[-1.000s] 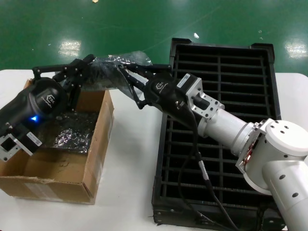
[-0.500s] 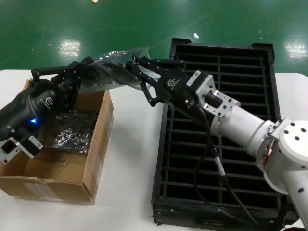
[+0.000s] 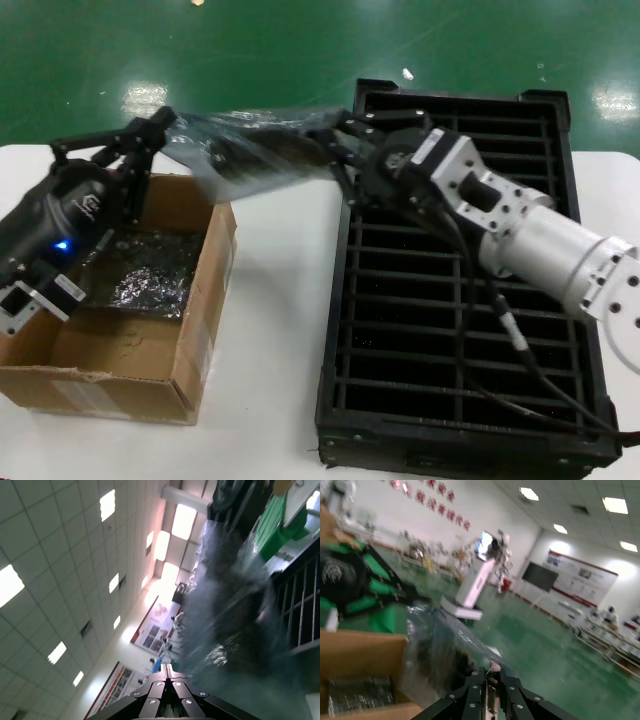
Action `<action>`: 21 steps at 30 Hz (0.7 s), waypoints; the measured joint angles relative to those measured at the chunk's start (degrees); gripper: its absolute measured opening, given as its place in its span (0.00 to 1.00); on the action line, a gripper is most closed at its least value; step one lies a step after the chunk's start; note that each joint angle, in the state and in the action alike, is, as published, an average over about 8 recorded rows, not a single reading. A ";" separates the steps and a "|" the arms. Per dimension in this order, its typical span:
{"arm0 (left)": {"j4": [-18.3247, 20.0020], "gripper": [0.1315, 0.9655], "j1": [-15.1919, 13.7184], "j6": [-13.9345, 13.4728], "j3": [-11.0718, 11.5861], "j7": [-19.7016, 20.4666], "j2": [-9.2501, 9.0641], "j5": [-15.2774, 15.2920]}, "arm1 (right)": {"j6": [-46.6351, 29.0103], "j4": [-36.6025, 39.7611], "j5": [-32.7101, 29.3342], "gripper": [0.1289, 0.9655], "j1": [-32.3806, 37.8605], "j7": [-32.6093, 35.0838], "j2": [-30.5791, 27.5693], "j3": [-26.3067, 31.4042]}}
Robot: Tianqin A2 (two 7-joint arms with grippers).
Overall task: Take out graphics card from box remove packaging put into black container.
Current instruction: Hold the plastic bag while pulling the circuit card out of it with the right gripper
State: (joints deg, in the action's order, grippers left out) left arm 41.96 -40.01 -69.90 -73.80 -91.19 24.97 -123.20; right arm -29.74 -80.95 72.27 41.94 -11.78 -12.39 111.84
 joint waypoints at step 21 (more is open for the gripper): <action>-9.26 0.01 -3.59 -1.64 0.92 -2.80 -0.78 -0.76 | -6.72 -11.94 -19.20 0.05 -2.98 -13.08 2.79 -8.62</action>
State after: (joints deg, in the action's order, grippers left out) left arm 32.69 -43.60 -71.53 -72.88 -93.99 24.19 -123.96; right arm -36.46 -92.89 53.07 38.96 -24.86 -9.60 103.22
